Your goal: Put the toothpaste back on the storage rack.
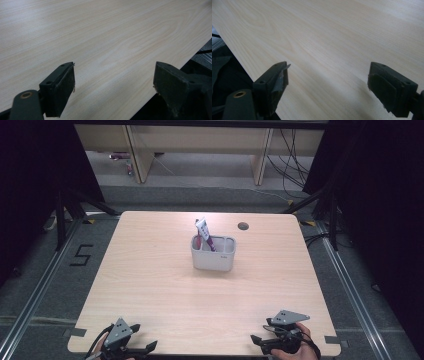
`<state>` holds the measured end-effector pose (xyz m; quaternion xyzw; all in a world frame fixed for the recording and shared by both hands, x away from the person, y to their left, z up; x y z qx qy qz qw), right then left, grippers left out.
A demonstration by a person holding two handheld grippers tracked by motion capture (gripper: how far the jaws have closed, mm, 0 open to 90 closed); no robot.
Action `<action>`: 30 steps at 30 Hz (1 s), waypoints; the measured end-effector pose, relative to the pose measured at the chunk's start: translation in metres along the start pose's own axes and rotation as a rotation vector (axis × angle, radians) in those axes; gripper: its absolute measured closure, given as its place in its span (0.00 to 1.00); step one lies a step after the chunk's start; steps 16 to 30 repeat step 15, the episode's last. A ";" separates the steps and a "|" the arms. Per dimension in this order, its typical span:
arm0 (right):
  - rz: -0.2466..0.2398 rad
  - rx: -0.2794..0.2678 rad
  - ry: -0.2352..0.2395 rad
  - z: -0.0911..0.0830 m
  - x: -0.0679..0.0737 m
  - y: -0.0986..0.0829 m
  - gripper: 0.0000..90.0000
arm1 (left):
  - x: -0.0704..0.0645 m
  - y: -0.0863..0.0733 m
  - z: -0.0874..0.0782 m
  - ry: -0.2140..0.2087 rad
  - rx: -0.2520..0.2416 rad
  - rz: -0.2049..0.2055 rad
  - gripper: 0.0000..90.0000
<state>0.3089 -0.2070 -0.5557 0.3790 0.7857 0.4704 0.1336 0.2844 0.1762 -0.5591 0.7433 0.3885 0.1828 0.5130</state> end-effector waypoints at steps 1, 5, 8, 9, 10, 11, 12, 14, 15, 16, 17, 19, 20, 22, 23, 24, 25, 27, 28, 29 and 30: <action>-0.001 -0.010 -0.003 0.000 0.000 0.000 0.19 | 0.000 0.000 0.000 0.001 -0.001 -0.003 0.19; 0.028 0.025 -0.008 -0.002 0.004 -0.005 0.19 | 0.000 0.000 0.000 0.000 0.001 0.000 0.19; 0.031 0.031 -0.040 -0.003 0.004 -0.006 0.19 | 0.000 0.000 0.000 0.000 0.000 -0.001 0.19; 0.027 0.031 -0.037 -0.004 0.004 -0.006 0.19 | 0.000 0.000 0.000 0.001 -0.001 -0.002 0.19; -0.006 0.023 -0.030 -0.003 0.001 -0.006 0.19 | 0.000 0.000 0.000 0.000 -0.001 -0.001 0.19; -0.014 0.017 -0.033 -0.003 0.000 -0.005 0.19 | 0.000 0.000 0.000 0.000 -0.002 0.000 0.19; -0.027 0.007 -0.035 -0.003 -0.001 -0.005 0.19 | 0.000 0.000 0.000 0.000 -0.001 0.000 0.19; -0.033 0.003 -0.037 -0.003 -0.002 -0.006 0.19 | 0.000 0.000 0.000 0.001 -0.001 -0.001 0.19; -0.013 0.013 -0.039 -0.004 0.000 -0.006 0.19 | 0.000 0.000 0.000 0.000 -0.001 -0.001 0.19; -0.013 0.013 -0.039 -0.004 0.000 -0.006 0.19 | 0.000 0.000 0.000 0.000 -0.001 -0.001 0.19; -0.013 0.013 -0.039 -0.004 0.000 -0.006 0.19 | 0.000 0.000 0.000 0.000 -0.001 -0.001 0.19; -0.013 0.013 -0.039 -0.004 0.000 -0.006 0.19 | 0.000 0.000 0.000 0.000 -0.001 -0.001 0.19; -0.013 0.013 -0.039 -0.004 0.000 -0.006 0.19 | 0.000 0.000 0.000 0.000 -0.001 -0.001 0.19; -0.013 0.013 -0.039 -0.004 0.000 -0.006 0.19 | 0.000 0.000 0.000 0.000 -0.001 -0.001 0.19; -0.013 0.013 -0.039 -0.004 0.000 -0.006 0.19 | 0.000 0.000 0.000 0.000 -0.001 -0.001 0.19; -0.013 0.013 -0.039 -0.004 0.000 -0.006 0.19 | 0.000 0.000 0.000 0.000 -0.001 -0.001 0.19; -0.013 0.013 -0.039 -0.004 0.000 -0.006 0.19 | 0.000 0.000 0.000 0.000 -0.001 -0.001 0.19; -0.013 0.013 -0.039 -0.004 0.000 -0.006 0.19 | 0.000 0.000 0.000 0.000 -0.001 -0.001 0.19; -0.013 0.013 -0.039 -0.004 0.000 -0.006 0.19 | 0.000 0.000 0.000 0.000 -0.001 -0.001 0.19; -0.013 0.013 -0.039 -0.004 0.000 -0.006 0.19 | 0.000 0.000 0.000 0.000 -0.001 -0.001 0.19; -0.013 0.013 -0.039 -0.004 0.000 -0.006 0.19 | 0.000 0.000 0.000 0.000 -0.001 -0.001 0.19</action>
Point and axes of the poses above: each handheld gripper's, and its own axes: z roughly forward along the jaws, y roughly out of its top, x roughly to its left, the point moved 8 cm from there along z, roughly forward along the jaws, and after that the axes turned 15 degrees about -x, right-handed, at the moved point
